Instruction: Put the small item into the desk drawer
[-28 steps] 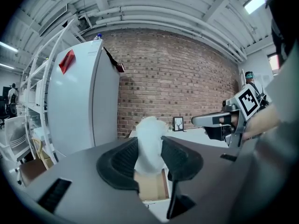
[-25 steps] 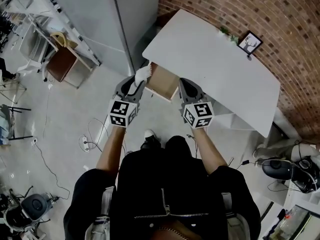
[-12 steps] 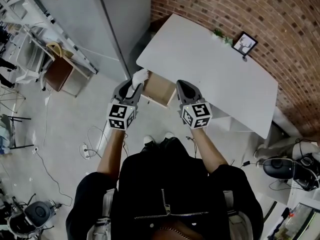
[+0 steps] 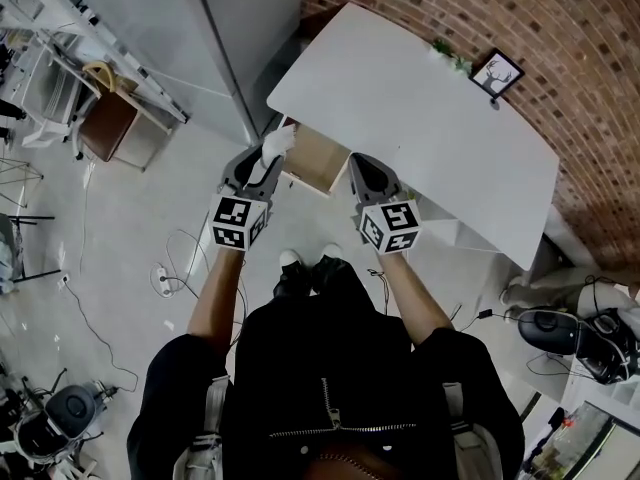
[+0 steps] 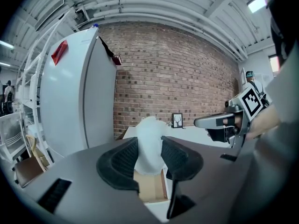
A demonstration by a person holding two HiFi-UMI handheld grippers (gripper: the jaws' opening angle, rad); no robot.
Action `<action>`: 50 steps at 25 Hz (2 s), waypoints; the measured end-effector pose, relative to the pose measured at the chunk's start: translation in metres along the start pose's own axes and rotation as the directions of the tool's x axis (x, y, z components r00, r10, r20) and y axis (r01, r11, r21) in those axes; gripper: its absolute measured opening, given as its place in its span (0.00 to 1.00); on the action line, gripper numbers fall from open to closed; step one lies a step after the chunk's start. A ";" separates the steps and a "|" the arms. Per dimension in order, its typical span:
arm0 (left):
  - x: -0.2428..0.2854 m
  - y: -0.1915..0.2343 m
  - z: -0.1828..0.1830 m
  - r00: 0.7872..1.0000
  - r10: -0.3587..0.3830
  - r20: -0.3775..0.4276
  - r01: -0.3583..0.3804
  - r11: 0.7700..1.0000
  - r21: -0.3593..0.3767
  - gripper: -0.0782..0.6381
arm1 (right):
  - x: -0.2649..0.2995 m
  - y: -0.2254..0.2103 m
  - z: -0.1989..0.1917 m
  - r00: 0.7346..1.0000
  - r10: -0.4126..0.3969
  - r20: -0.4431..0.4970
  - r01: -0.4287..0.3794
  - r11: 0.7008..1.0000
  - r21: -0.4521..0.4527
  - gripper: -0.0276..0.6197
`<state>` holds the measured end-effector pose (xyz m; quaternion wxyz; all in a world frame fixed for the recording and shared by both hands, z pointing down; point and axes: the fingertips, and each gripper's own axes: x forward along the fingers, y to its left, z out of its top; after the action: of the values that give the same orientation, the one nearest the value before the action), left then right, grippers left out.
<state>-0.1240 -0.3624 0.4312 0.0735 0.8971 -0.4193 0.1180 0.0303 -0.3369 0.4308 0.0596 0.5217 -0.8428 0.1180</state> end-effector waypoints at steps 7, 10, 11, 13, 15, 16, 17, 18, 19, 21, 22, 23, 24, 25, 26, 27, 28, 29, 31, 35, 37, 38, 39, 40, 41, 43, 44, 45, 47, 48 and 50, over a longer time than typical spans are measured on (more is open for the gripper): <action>0.000 -0.006 -0.040 0.997 -0.017 -0.076 0.014 0.999 -0.039 0.33 | -0.003 0.000 -0.035 0.998 -0.004 -0.058 0.006 0.999 0.045 0.04; -0.001 -0.009 -0.059 0.993 -0.030 -0.110 0.024 0.998 -0.056 0.33 | -0.004 0.003 -0.052 0.996 -0.005 -0.084 0.010 0.998 0.067 0.04; 0.001 -0.010 -0.065 0.992 -0.034 -0.121 0.027 0.998 -0.060 0.33 | -0.004 0.003 -0.057 0.996 -0.005 -0.092 0.012 0.997 0.074 0.04; 0.005 -0.013 -0.075 0.989 -0.042 -0.139 0.033 0.997 -0.066 0.33 | -0.005 0.002 -0.069 0.994 -0.005 -0.107 0.014 0.996 0.085 0.04; 0.009 -0.016 -0.084 0.988 -0.047 -0.150 0.037 0.997 -0.072 0.33 | -0.008 0.003 -0.081 0.993 -0.003 -0.122 0.015 0.995 0.094 0.04; 0.011 -0.018 -0.088 0.987 -0.050 -0.152 0.039 0.997 -0.072 0.33 | -0.010 0.003 -0.086 0.992 -0.004 -0.127 0.016 0.995 0.096 0.04; 0.013 -0.020 -0.090 0.987 -0.053 -0.153 0.042 0.997 -0.071 0.33 | -0.012 0.002 -0.090 0.992 -0.005 -0.130 0.018 0.995 0.098 0.04; 0.016 -0.021 -0.093 0.986 -0.057 -0.155 0.046 0.996 -0.071 0.33 | -0.015 0.001 -0.094 0.991 -0.008 -0.134 0.021 0.995 0.100 0.04; 0.019 -0.023 -0.096 0.985 -0.061 -0.159 0.050 0.996 -0.073 0.33 | -0.017 0.000 -0.098 0.990 -0.011 -0.139 0.025 0.994 0.102 0.04; 0.026 -0.025 -0.102 0.983 -0.069 -0.167 0.057 0.995 -0.077 0.33 | -0.020 -0.004 -0.106 0.988 -0.018 -0.154 0.035 0.994 0.107 0.04; 0.030 -0.026 -0.105 0.982 -0.073 -0.173 0.060 0.995 -0.077 0.33 | -0.021 -0.007 -0.110 0.987 -0.021 -0.161 0.040 0.993 0.110 0.04; 0.034 -0.026 -0.109 0.981 -0.076 -0.179 0.063 0.995 -0.077 0.33 | -0.022 -0.009 -0.114 0.986 -0.024 -0.167 0.044 0.993 0.114 0.04; 0.037 -0.026 -0.113 0.980 -0.078 -0.185 0.065 0.995 -0.078 0.33 | -0.023 -0.011 -0.117 0.985 -0.026 -0.172 0.047 0.992 0.118 0.04; 0.041 -0.026 -0.116 0.978 -0.080 -0.192 0.066 0.995 -0.080 0.33 | -0.024 -0.012 -0.121 0.984 -0.028 -0.177 0.050 0.991 0.122 0.04; 0.045 -0.026 -0.120 0.977 -0.082 -0.198 0.067 0.994 -0.082 0.33 | -0.024 -0.014 -0.123 0.983 -0.030 -0.180 0.053 0.991 0.125 0.04; 0.048 -0.026 -0.125 0.975 -0.084 -0.206 0.068 0.994 -0.081 0.33 | -0.025 -0.015 -0.126 0.983 -0.031 -0.183 0.055 0.990 0.128 0.04; 0.052 -0.026 -0.129 0.973 -0.085 -0.214 0.070 0.994 -0.079 0.33 | -0.025 -0.016 -0.128 0.982 -0.033 -0.185 0.057 0.990 0.129 0.04; 0.056 -0.026 -0.133 0.971 -0.086 -0.221 0.071 0.995 -0.075 0.33 | -0.024 -0.017 -0.130 0.982 -0.033 -0.188 0.058 0.990 0.129 0.04; 0.064 -0.026 -0.141 0.969 -0.085 -0.233 0.072 0.995 -0.065 0.33 | -0.023 -0.019 -0.135 0.980 -0.030 -0.195 0.055 0.990 0.127 0.04; 0.081 -0.024 -0.155 0.961 -0.096 -0.258 0.087 0.995 -0.047 0.33 | -0.016 -0.025 -0.141 0.979 -0.025 -0.205 0.053 0.990 0.133 0.04; 0.089 -0.022 -0.163 0.956 -0.106 -0.273 0.099 0.994 -0.040 0.33 | -0.012 -0.027 -0.145 0.978 -0.024 -0.207 0.054 0.989 0.138 0.04; 0.093 -0.021 -0.167 0.954 -0.111 -0.280 0.104 0.994 -0.040 0.33 | -0.010 -0.028 -0.148 0.977 -0.025 -0.210 0.055 0.989 0.140 0.04; 0.098 -0.020 -0.173 0.950 -0.117 -0.289 0.110 0.993 -0.039 0.33 | -0.009 -0.029 -0.151 0.977 -0.025 -0.213 0.056 0.988 0.142 0.04; 0.102 -0.019 -0.179 0.946 -0.121 -0.300 0.116 0.993 -0.037 0.33 | -0.008 -0.030 -0.155 0.976 -0.026 -0.218 0.059 0.988 0.145 0.04; 0.106 -0.018 -0.186 0.942 -0.126 -0.310 0.120 0.992 -0.036 0.33 | -0.008 -0.030 -0.159 0.974 -0.026 -0.223 0.061 0.987 0.150 0.04; 0.114 -0.015 -0.196 0.936 -0.134 -0.325 0.131 0.991 -0.032 0.33 | -0.006 -0.030 -0.168 0.972 -0.026 -0.233 0.064 0.986 0.157 0.04; 0.117 -0.014 -0.200 0.933 -0.138 -0.332 0.137 0.990 -0.026 0.33 | -0.006 -0.030 -0.172 0.971 -0.026 -0.239 0.065 0.985 0.159 0.04; 0.120 -0.014 -0.205 0.929 -0.141 -0.341 0.143 0.990 -0.019 0.33 | -0.006 -0.031 -0.176 0.969 -0.025 -0.245 0.066 0.985 0.160 0.04; 0.126 -0.014 -0.213 0.922 -0.147 -0.357 0.157 0.988 -0.001 0.33 | -0.005 -0.033 -0.183 0.967 -0.025 -0.253 0.068 0.985 0.161 0.05; 0.130 -0.014 -0.217 0.919 -0.150 -0.365 0.165 0.986 0.009 0.33 | -0.005 -0.035 -0.186 0.966 -0.027 -0.256 0.071 0.984 0.163 0.05; 0.137 -0.013 -0.227 0.910 -0.157 -0.384 0.180 0.983 0.025 0.33 | -0.004 -0.038 -0.191 0.964 -0.031 -0.264 0.079 0.982 0.173 0.05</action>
<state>-0.0628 -0.4023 0.6866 0.1363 0.8918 -0.3144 0.2953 0.0614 -0.2992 0.6196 0.1251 0.5281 -0.7985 0.2603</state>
